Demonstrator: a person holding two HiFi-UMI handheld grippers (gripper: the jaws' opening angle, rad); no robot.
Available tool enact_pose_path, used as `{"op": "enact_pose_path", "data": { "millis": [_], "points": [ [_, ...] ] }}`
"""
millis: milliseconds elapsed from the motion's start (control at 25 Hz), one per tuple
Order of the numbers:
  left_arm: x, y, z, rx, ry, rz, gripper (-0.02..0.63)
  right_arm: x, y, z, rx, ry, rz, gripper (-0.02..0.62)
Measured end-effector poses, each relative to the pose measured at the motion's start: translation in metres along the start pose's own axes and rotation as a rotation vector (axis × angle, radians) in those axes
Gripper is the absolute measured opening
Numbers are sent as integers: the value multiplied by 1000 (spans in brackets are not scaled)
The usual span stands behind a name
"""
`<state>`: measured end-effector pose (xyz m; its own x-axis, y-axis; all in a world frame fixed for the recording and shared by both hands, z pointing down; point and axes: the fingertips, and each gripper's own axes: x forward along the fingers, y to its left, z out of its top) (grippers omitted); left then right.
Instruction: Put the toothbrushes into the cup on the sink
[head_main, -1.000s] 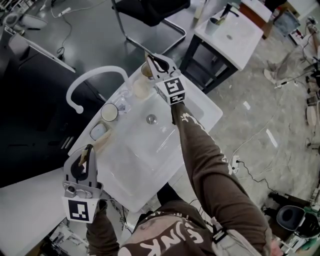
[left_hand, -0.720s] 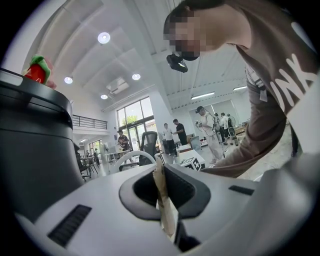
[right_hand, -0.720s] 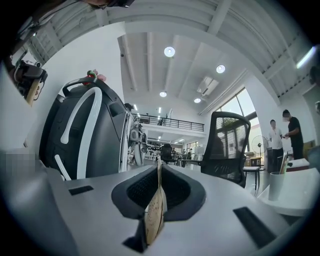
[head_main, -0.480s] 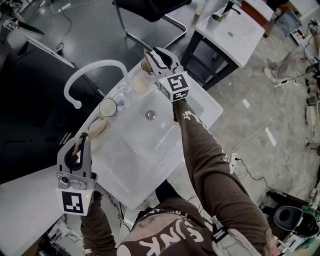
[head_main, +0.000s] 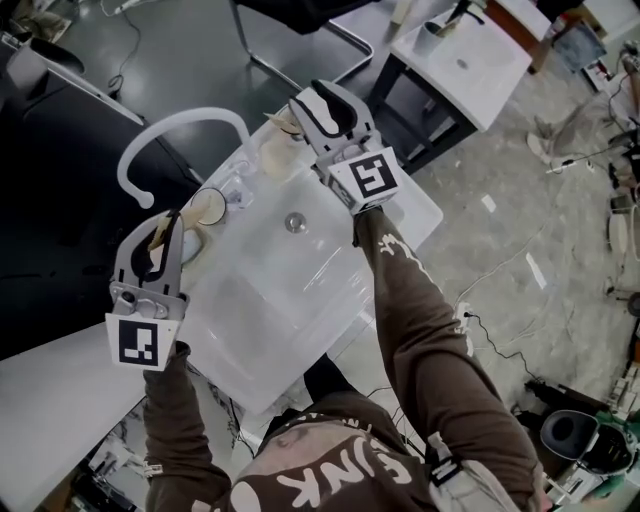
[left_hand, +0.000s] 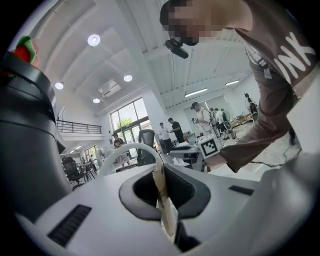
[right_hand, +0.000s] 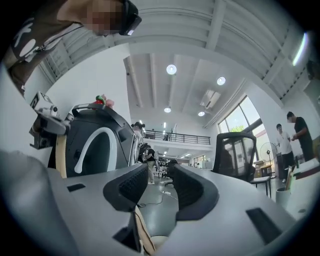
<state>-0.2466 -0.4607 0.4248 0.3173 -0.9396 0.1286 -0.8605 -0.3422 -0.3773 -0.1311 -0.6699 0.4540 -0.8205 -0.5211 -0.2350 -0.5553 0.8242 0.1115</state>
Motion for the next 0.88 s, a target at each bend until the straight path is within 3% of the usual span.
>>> {"op": "enact_pose_path", "data": {
  "millis": [160, 480, 720, 880],
  "points": [
    [16, 1, -37, -70, 22, 10, 6, -13, 6, 29, -9, -50, 18, 169],
    [33, 8, -84, -125, 25, 29, 6, -35, 40, 74, -61, -123, 69, 169],
    [42, 5, -112, -144, 45, 36, 6, -69, 67, 67, -86, -82, 89, 167],
    [38, -2, -108, -129, 46, 27, 6, -87, 72, 65, -75, -60, 76, 169]
  ]
}}
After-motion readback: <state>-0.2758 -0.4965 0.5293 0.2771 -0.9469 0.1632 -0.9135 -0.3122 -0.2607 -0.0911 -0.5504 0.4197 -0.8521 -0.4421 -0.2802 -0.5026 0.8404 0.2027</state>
